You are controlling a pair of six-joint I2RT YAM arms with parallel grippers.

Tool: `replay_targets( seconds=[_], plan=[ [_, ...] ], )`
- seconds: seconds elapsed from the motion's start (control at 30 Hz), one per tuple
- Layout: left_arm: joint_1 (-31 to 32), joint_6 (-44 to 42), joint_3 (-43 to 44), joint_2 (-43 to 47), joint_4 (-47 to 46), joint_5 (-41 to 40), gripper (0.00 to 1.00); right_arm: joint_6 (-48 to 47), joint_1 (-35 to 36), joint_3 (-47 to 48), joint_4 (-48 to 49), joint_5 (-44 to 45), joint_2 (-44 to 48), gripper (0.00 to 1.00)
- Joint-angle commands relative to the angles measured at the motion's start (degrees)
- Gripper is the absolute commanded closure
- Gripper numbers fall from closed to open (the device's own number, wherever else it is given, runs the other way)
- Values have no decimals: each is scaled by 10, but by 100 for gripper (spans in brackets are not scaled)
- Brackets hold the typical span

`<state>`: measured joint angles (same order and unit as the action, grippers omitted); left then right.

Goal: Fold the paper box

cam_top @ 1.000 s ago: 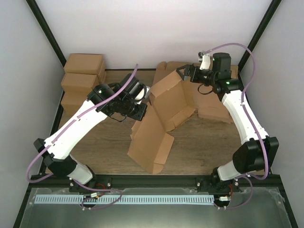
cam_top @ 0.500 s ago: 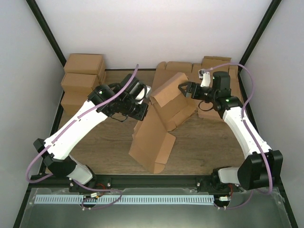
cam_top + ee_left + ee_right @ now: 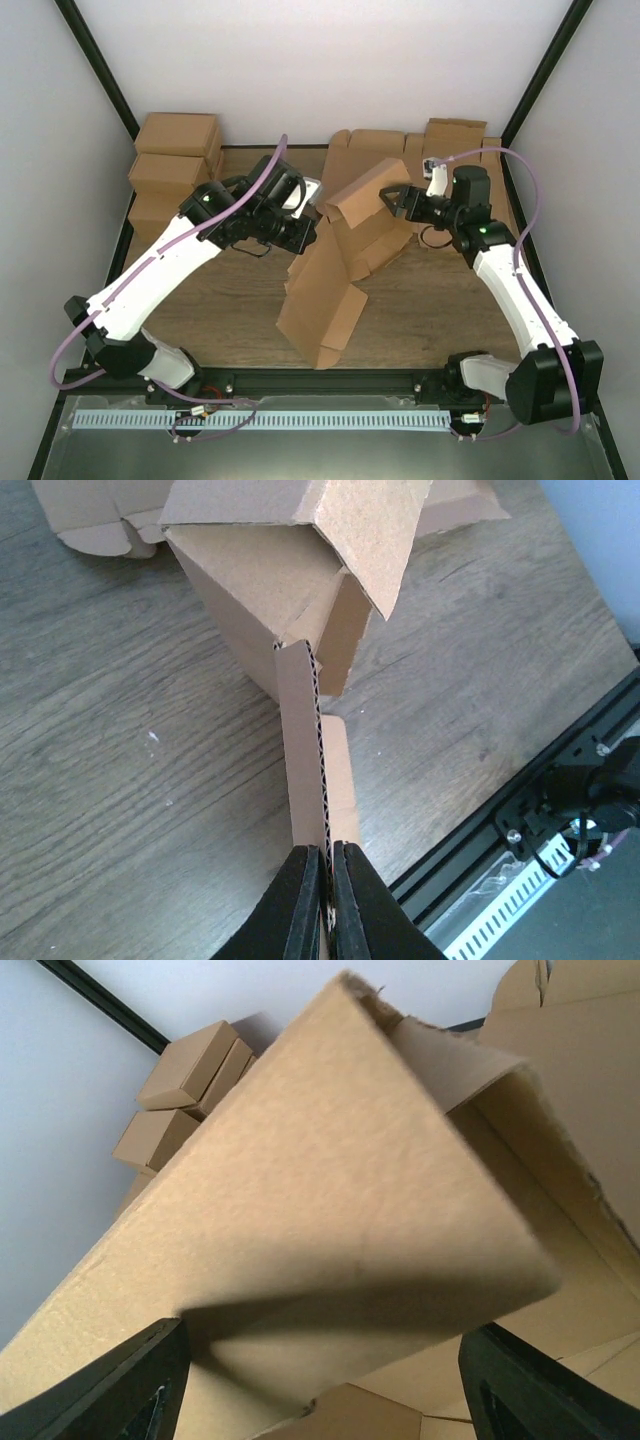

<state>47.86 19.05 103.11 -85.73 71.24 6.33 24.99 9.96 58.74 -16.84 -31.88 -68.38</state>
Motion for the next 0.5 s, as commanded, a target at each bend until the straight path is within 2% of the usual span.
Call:
replay_targets(
  seconds=[0.0,0.47],
  plan=[
    [2,-9,7,20,-27,41,93,15,3,-14,7,-11,30,24],
    [-2,-32,18,52,44,-3,94,67,30,-71,-31,-63,130,30]
  ],
)
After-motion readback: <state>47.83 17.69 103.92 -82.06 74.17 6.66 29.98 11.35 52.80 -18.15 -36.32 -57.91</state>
